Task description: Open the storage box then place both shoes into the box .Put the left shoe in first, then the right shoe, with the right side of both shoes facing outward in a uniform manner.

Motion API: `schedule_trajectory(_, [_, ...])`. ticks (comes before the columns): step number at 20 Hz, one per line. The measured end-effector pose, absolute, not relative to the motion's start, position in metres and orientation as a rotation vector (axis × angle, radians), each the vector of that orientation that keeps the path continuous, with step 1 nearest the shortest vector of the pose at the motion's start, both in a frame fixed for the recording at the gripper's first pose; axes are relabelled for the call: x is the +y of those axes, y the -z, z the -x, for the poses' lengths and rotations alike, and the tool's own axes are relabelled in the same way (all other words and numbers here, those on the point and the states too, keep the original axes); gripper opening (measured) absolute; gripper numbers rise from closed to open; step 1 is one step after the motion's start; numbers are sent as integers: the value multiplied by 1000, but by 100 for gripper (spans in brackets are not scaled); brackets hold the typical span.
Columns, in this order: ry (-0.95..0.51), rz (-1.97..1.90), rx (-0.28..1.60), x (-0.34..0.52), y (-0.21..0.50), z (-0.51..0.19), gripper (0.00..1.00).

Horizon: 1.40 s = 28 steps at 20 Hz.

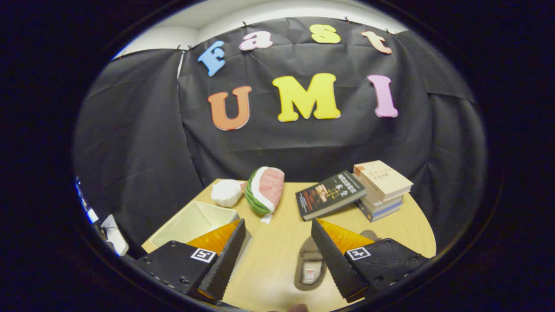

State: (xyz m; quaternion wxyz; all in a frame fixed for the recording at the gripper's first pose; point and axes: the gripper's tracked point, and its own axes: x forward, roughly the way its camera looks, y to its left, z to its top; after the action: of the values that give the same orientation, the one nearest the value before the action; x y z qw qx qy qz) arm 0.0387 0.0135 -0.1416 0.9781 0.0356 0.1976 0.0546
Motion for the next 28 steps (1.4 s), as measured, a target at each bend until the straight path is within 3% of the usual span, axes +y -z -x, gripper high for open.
schedule_trajectory(8, [-47, -84, 665, -47, 290, -56, 93])
schedule_trajectory(12, [-45, -105, 741, -53, 327, -72, 93])
schedule_trajectory(17, [-15, -126, 839, -57, 364, -94, 62])
schedule_trajectory(21, [7, -103, 863, -57, 371, -103, 22])
schedule_trajectory(23, [15, -95, 868, -56, 371, -104, 10])
schedule_trajectory(24, [22, -92, 873, -58, 370, -104, 10])
schedule_trajectory(25, [25, -104, 874, -59, 370, -104, 0])
schedule_trajectory(28, [38, -184, 889, -54, 365, -101, 0])
